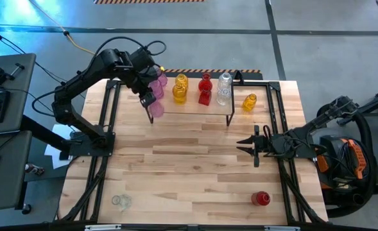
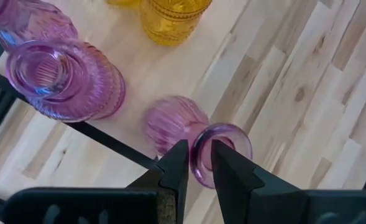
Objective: Sort vases onto shelf
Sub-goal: Put the purple vase on the shelf aligned with the other purple vases
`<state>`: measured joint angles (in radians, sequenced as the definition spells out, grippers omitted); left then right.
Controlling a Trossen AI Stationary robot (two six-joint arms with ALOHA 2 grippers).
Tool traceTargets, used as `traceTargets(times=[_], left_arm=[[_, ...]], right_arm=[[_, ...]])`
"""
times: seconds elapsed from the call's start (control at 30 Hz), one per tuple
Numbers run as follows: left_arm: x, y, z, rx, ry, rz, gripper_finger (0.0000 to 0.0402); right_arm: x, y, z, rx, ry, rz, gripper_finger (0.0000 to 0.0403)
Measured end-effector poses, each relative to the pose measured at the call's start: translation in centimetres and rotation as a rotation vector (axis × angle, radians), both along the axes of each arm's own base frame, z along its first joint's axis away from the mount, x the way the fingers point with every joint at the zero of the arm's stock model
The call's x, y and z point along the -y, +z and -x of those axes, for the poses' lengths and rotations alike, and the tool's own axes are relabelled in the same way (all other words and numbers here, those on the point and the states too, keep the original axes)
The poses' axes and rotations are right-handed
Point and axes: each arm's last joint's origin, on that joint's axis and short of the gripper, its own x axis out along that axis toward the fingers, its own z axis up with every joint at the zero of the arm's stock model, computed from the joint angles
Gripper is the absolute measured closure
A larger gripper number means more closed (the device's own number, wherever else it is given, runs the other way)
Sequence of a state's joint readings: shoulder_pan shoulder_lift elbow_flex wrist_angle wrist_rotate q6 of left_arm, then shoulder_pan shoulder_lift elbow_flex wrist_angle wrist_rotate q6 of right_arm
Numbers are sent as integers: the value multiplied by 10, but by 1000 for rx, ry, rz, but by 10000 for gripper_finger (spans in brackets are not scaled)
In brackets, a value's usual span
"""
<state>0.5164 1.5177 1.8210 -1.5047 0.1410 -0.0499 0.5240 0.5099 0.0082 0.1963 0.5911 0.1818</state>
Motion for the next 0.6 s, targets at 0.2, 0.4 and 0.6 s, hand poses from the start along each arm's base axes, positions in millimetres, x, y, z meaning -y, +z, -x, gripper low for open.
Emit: traceTargets(times=[0.2, 0.4, 0.6], left_arm=[[-3, 0, 1, 0, 13, -1, 341], [-4, 0, 2, -8, 21, -17, 341], [-4, 0, 3, -23, 32, -44, 341]], right_arm=[[0, 0, 0, 0, 0, 0, 315], [0, 0, 0, 0, 0, 0, 315], [0, 0, 0, -1, 0, 0, 315]])
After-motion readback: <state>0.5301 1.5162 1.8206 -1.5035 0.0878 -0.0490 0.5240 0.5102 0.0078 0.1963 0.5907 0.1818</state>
